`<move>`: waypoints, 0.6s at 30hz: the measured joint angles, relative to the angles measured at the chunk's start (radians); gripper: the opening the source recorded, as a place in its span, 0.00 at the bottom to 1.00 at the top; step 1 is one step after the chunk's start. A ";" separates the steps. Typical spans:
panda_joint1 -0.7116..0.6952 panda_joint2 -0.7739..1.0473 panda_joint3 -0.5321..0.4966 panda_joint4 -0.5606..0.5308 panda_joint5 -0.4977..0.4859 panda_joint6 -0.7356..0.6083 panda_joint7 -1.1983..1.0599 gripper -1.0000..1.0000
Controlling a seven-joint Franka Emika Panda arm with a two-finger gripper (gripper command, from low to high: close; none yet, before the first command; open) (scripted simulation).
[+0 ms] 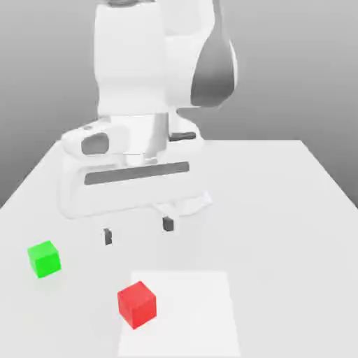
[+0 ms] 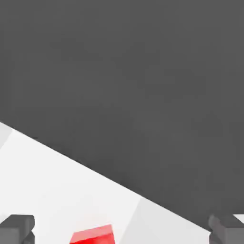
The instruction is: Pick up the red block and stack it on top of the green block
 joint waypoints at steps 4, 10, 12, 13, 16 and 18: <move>-0.025 0.147 0.009 -0.047 0.037 0.079 -0.147 0.50; -0.104 0.351 0.111 -0.023 0.154 0.242 -0.251 0.00; -0.104 0.351 0.111 -0.023 0.154 0.242 -0.251 0.00; -0.104 0.351 0.111 -0.023 0.153 0.241 -0.251 0.00; -0.110 0.362 0.118 -0.022 0.158 0.249 -0.254 0.00; -0.096 0.325 0.099 -0.028 0.136 0.219 -0.238 0.00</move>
